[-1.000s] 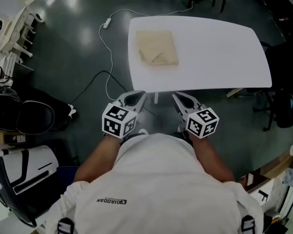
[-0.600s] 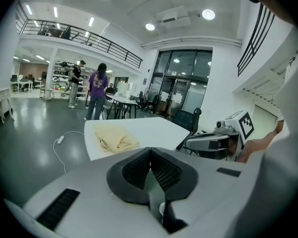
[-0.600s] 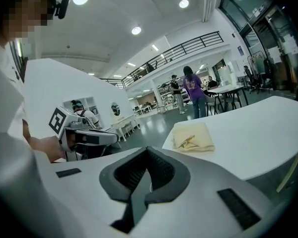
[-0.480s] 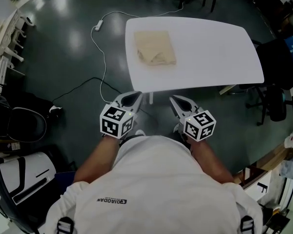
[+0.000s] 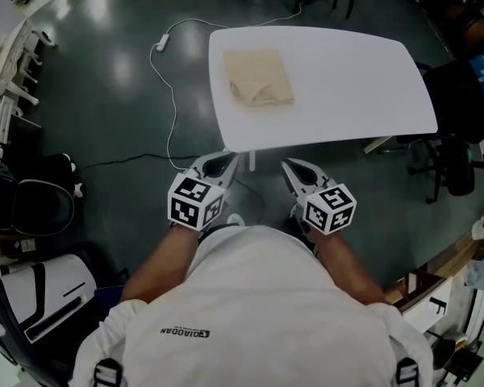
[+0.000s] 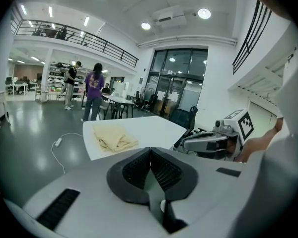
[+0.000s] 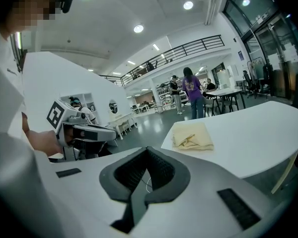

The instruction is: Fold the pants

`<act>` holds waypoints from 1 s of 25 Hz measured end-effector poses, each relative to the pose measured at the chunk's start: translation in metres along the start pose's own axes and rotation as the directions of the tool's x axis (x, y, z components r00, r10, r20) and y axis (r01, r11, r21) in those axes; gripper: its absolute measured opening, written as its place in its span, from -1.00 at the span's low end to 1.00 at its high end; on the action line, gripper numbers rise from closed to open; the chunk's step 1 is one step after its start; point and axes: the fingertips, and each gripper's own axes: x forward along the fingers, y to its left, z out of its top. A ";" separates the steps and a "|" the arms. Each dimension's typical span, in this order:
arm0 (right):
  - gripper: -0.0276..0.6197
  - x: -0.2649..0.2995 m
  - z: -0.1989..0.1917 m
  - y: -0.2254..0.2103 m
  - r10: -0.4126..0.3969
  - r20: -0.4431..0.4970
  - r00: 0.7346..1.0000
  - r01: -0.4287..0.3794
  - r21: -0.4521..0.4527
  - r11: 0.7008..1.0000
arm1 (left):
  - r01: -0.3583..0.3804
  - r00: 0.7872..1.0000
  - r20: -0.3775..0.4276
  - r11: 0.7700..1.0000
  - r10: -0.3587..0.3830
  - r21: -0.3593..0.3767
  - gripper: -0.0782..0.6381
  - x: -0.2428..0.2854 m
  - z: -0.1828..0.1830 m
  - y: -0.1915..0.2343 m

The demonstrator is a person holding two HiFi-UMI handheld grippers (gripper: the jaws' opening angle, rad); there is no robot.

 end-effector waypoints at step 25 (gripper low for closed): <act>-0.86 0.005 -0.009 0.013 0.022 0.001 1.000 -0.022 0.062 0.998 | -0.001 1.000 0.006 1.000 0.001 -0.016 -0.70 -0.015 -0.011 0.005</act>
